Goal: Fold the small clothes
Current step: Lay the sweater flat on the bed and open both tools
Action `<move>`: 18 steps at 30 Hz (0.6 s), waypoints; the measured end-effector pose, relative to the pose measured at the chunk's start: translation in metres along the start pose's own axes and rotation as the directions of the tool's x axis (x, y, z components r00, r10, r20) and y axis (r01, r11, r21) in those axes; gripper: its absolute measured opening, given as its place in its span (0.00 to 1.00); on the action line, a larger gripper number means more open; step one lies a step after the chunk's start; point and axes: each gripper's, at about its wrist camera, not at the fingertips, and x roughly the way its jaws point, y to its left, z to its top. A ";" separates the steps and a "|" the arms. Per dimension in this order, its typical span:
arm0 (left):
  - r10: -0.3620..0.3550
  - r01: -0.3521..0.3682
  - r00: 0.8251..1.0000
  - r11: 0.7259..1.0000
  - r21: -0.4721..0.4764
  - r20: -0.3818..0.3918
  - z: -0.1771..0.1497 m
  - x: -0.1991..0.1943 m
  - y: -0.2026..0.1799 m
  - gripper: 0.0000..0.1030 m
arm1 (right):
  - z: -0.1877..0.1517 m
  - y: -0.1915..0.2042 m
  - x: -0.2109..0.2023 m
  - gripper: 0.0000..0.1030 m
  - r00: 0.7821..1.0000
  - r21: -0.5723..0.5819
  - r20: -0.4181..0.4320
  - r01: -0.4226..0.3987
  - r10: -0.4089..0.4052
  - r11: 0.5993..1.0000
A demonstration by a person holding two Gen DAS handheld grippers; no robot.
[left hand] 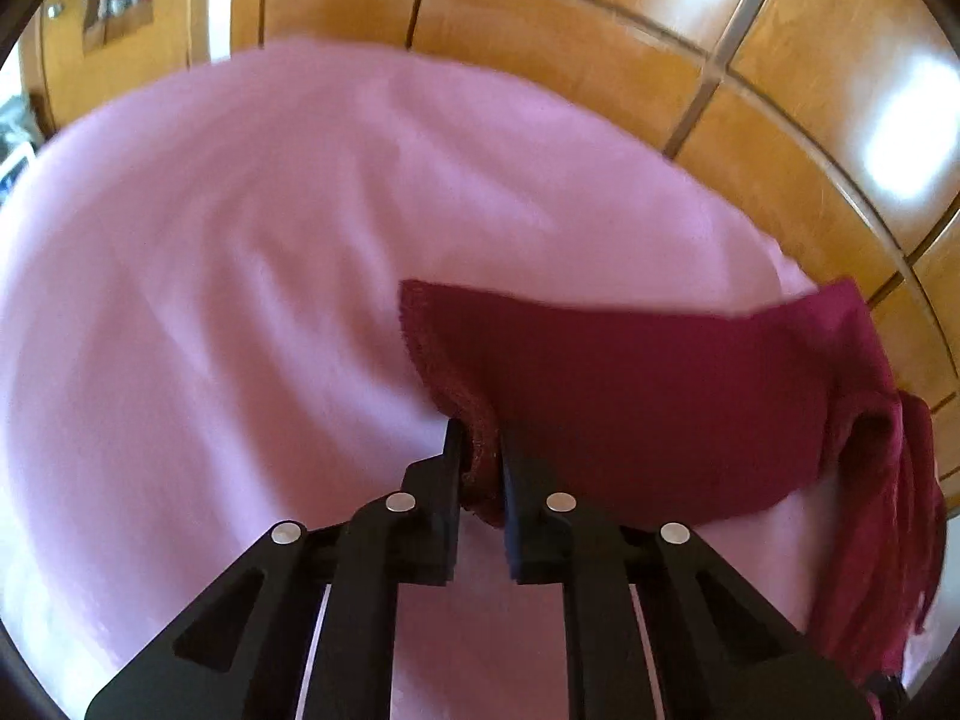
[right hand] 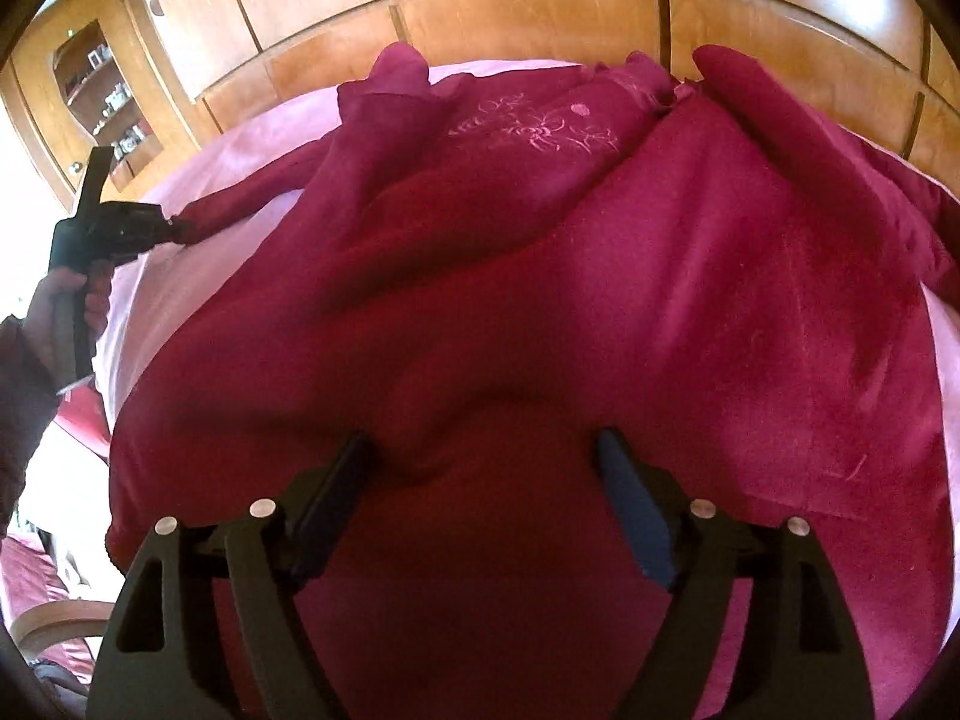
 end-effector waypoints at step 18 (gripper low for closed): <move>0.329 -0.319 0.940 0.942 -0.109 0.092 0.050 -0.025 0.059 0.21 | 0.001 0.012 0.013 0.87 0.999 -0.012 0.016 0.038 -0.038 0.999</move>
